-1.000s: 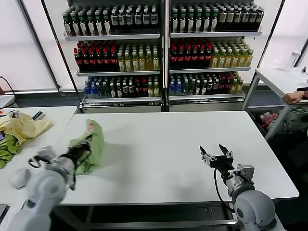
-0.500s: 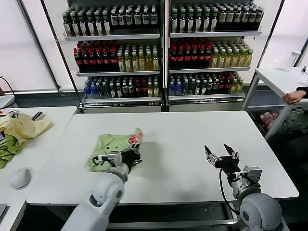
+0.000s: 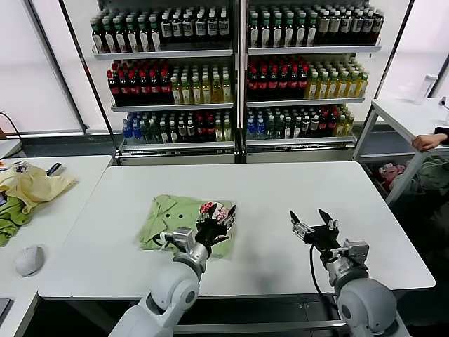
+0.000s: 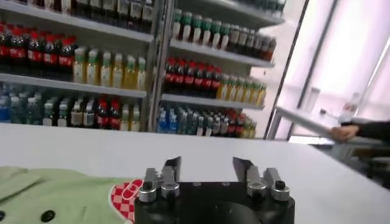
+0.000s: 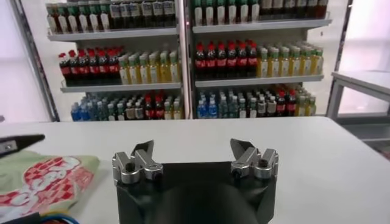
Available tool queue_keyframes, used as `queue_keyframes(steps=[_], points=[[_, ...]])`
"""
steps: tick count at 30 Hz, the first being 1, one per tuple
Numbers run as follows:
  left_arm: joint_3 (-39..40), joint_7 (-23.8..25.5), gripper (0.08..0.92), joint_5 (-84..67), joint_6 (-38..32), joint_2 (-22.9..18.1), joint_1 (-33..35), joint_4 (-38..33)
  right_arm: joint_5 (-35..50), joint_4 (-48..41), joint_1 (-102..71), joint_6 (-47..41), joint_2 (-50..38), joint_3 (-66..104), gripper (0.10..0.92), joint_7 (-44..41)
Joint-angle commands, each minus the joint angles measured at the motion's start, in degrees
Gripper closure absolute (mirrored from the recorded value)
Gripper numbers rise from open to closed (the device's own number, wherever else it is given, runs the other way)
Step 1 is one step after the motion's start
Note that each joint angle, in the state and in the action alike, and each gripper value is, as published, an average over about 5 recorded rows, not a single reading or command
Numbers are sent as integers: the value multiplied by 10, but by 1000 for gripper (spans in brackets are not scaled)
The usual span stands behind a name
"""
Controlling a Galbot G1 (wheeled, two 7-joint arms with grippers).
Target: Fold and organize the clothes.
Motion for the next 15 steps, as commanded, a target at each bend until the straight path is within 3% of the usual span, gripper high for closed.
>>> queue_keyframes(steps=[1,6,15], points=[[-161,11,338,7,-57,51,138,-99,-50,-89,86,7,71,-173,203,31],[-244,15,208,24,-81,74,212,-98,-54,-170,156,11,118,-246,203,45],[-275,17,177,77,-110,50,266,-101,-39,-289,228,17,195,-291,203,61]])
